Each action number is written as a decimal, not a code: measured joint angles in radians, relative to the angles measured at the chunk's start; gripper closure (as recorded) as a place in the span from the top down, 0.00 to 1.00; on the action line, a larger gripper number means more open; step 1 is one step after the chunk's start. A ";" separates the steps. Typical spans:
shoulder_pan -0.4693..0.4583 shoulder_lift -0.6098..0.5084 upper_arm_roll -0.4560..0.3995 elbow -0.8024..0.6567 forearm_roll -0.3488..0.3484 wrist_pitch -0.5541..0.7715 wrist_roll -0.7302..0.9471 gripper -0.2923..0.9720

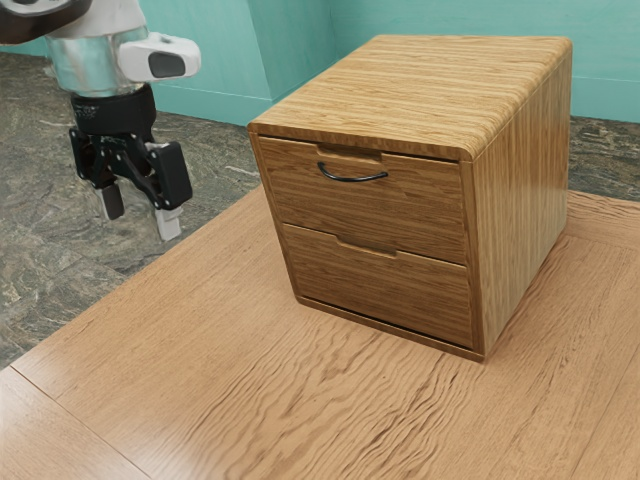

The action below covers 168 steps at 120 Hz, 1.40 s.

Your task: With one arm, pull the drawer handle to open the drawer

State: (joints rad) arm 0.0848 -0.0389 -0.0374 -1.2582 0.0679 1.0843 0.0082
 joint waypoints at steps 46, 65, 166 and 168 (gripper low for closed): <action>-0.170 -0.029 0.002 -0.017 0.126 0.070 -0.023 0.77; -0.145 -0.085 -0.051 -0.170 0.221 0.210 0.159 0.77; -0.139 -0.073 -0.069 -0.300 0.116 0.731 1.110 0.74; -0.137 -0.073 -0.069 -0.301 0.114 0.732 1.119 0.73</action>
State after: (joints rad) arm -0.0523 -0.1119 -0.1060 -1.5588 0.1815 1.8167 1.1275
